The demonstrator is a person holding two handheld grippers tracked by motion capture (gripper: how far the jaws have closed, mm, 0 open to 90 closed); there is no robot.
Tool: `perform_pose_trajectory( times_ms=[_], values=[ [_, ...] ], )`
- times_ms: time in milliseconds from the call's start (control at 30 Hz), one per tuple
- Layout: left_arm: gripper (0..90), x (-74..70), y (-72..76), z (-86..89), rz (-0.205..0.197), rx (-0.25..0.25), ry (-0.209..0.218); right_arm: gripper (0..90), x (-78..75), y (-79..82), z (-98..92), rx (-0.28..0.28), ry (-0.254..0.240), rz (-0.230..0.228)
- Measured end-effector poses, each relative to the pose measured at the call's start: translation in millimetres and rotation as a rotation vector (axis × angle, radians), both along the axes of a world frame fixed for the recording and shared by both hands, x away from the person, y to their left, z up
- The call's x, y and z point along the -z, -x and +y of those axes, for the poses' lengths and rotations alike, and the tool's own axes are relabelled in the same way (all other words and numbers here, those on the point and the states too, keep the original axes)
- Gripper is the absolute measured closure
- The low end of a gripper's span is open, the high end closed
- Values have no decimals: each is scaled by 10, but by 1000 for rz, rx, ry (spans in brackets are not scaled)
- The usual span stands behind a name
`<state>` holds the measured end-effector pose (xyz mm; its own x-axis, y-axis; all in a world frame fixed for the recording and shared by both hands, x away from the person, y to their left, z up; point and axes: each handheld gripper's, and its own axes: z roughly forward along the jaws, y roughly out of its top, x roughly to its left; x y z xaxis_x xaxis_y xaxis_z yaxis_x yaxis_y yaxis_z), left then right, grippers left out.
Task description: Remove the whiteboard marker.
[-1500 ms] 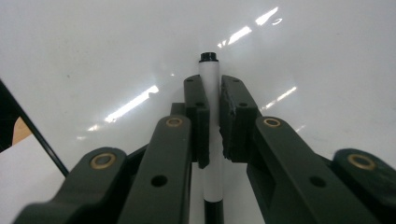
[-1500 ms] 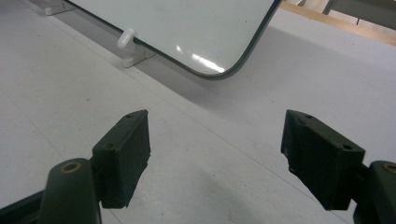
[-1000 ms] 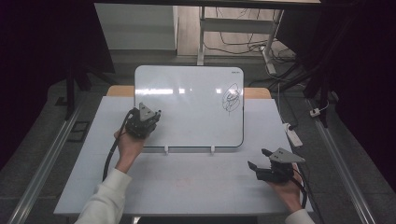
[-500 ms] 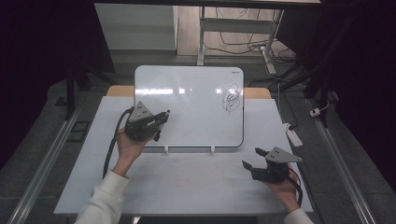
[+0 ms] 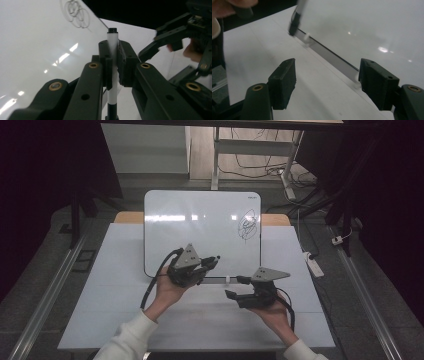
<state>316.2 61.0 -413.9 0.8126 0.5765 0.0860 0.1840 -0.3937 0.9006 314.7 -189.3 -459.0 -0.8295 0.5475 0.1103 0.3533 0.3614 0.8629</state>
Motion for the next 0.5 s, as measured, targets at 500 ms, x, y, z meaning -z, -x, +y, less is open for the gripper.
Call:
perform_pose_trajectory(
  times_ms=[500],
  values=[
    [818, 58, 48, -254, -25, 24, -30, 479, -4, -152, 372, 11, -83, 127]
  ],
)
